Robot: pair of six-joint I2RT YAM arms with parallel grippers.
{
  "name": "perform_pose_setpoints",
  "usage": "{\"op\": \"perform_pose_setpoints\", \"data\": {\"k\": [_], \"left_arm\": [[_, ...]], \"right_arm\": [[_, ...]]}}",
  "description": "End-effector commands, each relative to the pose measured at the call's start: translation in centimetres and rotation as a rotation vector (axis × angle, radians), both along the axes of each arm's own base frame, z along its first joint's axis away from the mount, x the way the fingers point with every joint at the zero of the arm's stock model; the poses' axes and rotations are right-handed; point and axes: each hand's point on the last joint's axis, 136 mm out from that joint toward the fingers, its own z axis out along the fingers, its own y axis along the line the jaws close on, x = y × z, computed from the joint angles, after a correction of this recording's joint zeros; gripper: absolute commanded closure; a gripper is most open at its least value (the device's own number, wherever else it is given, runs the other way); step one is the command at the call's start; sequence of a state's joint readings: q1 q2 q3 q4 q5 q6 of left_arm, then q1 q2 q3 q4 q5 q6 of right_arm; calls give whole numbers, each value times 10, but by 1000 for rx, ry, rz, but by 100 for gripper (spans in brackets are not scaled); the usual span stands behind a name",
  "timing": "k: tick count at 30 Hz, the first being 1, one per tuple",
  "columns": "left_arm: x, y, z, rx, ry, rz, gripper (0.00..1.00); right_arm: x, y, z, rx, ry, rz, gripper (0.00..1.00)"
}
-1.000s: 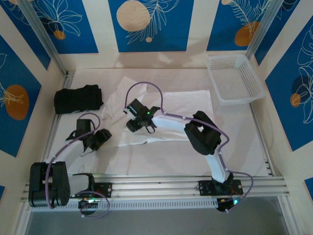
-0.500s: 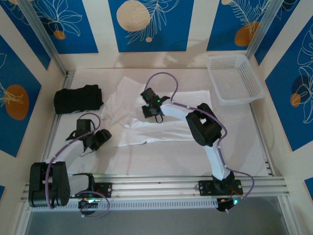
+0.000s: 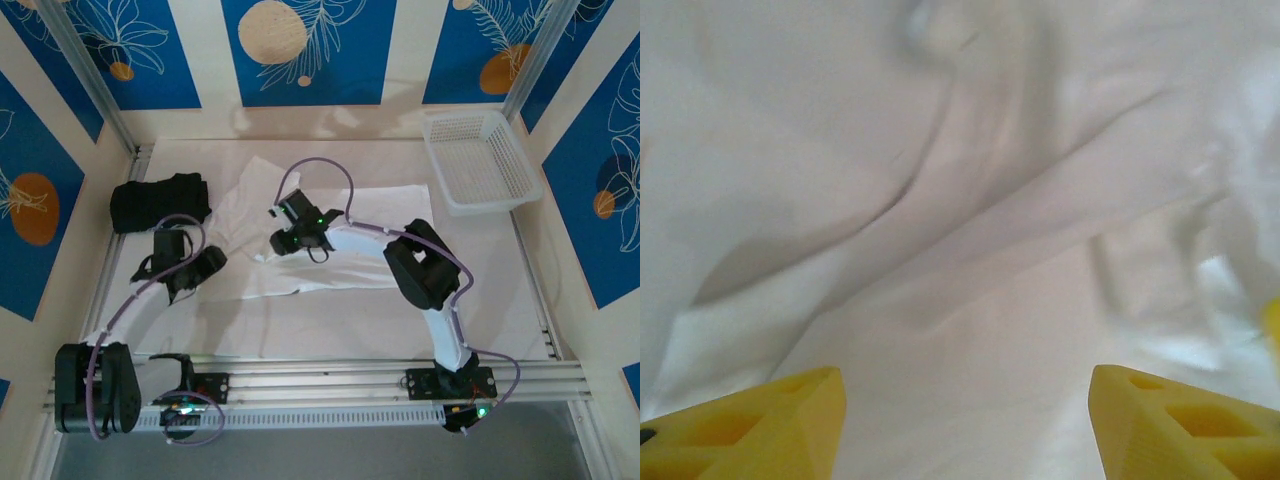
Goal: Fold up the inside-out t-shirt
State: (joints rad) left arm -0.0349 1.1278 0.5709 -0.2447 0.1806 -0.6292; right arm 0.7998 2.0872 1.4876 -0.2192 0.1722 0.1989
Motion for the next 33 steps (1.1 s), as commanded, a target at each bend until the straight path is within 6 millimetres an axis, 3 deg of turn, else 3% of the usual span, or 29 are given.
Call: {"op": "perform_pose_setpoints", "data": {"k": [1, 4, 8, 16, 23, 27, 33], "left_arm": [[30, -10, 31, 125, -119, -81, 34], [53, -27, 37, 179, -166, -173, 34], [75, -46, 31, 232, -181, -279, 35], [87, -72, 1, 247, -114, -425, 33], [95, -85, -22, 304, -50, -498, 33], [97, -92, -35, 333, 5, -536, 39], [100, -94, -46, 339, 54, -557, 61]], "right_arm": [[3, 10, -1, 29, -6, 64, 54], [9, 13, -12, 6, 7, 58, 58], [15, 10, -24, -21, 31, 44, 69], [12, 9, -27, 8, 66, 56, 69], [15, 2, -23, 35, 75, 26, 96], [18, -2, -14, 70, 77, -5, 100], [18, -5, -7, 90, 75, -20, 100]]}}
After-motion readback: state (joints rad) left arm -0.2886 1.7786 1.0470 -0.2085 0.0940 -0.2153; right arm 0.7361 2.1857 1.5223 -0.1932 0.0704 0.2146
